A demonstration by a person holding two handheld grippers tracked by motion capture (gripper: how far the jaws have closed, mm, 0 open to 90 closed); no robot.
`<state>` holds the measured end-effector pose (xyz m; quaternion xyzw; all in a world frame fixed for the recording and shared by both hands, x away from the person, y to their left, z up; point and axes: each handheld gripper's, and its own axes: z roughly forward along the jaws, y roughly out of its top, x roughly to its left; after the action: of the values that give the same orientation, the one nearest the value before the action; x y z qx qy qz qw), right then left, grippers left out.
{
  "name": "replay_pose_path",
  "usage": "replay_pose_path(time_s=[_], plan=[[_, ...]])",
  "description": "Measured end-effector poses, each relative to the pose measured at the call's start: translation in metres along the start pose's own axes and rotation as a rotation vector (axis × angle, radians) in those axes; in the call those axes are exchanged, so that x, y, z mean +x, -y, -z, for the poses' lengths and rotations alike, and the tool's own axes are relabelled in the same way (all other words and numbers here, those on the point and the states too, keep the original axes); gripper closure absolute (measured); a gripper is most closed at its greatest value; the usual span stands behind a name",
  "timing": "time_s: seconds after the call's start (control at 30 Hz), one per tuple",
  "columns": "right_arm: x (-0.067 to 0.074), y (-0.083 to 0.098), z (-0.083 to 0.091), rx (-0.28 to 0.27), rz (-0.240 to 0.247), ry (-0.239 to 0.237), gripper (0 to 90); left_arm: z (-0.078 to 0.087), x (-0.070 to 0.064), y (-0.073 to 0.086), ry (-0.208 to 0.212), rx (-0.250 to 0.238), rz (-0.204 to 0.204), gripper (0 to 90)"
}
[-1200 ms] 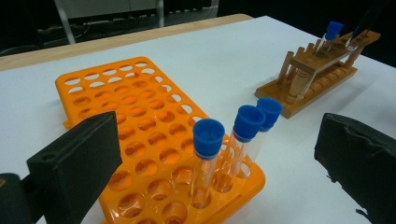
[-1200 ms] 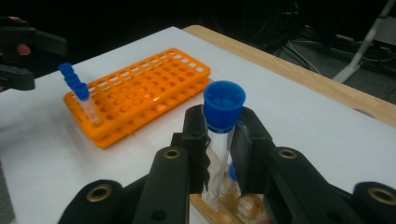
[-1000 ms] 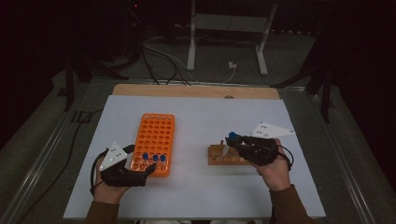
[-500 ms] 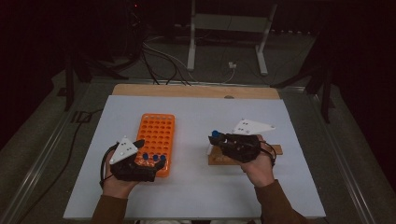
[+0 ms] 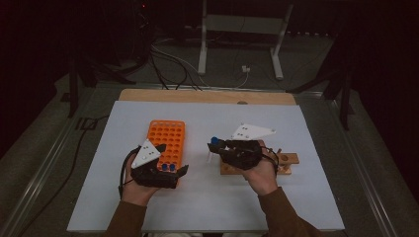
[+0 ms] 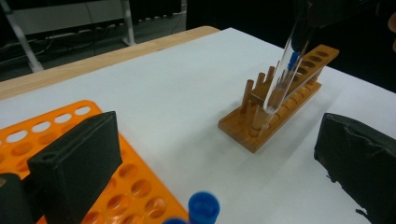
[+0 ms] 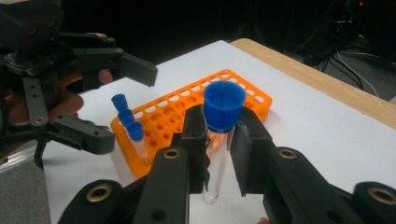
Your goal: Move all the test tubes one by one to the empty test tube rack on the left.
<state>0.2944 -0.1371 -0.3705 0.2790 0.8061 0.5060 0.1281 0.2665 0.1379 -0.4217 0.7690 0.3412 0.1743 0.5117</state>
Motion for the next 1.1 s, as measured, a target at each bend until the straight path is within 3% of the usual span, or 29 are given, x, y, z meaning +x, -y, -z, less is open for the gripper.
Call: replay_pose_path(time_s=[0.4, 0.6, 0.7, 1.1], plan=[[0.009, -0.006, -0.011, 0.0, 0.005, -0.032, 76.6, -0.02, -0.01, -0.011, 0.029, -0.004, -0.018, 1.7], [0.014, -0.01, -0.015, 0.001, 0.014, -0.048, 76.5, -0.026, -0.018, -0.016, 0.038, 0.006, -0.047, 1.9], [0.016, -0.011, -0.018, 0.003, 0.018, -0.055, 76.5, -0.028, -0.02, -0.018, 0.043, 0.0, -0.049, 5.8], [0.022, -0.012, -0.025, 0.004, 0.02, -0.08, 76.5, -0.025, -0.019, -0.02, 0.134, -0.034, -0.049, 63.2]])
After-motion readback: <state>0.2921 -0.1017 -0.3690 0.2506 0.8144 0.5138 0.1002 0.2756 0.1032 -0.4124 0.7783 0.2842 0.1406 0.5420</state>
